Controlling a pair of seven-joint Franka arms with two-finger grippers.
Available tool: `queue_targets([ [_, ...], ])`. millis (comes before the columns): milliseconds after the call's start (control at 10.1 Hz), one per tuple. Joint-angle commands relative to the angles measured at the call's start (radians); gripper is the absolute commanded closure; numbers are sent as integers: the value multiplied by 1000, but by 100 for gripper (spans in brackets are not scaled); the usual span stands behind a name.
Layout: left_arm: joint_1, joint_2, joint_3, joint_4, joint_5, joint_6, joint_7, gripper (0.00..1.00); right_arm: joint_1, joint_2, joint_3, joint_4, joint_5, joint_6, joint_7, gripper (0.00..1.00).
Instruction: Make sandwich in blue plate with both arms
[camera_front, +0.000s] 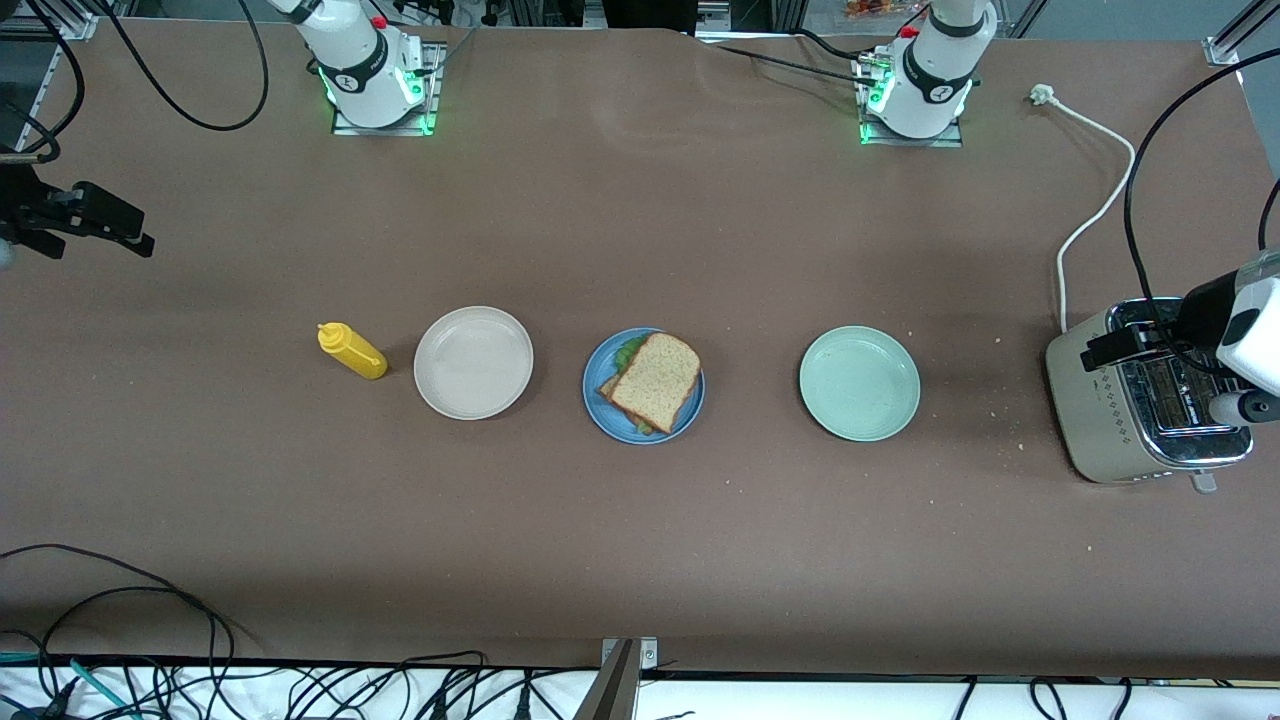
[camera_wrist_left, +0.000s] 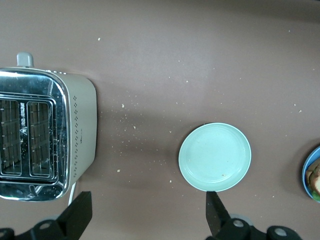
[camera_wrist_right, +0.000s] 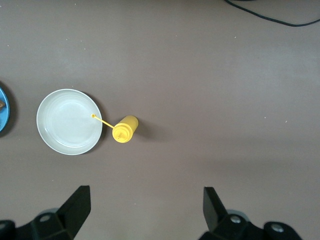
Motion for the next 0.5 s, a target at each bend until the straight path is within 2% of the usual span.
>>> queue_targets([
  [0, 8, -3, -11, 3, 31, 2, 54, 0, -3, 1, 0, 23, -15, -21, -1, 0],
  [397, 8, -5, -11, 2, 28, 0, 54, 0, -3, 1, 0, 21, -18, -22, 6, 0],
])
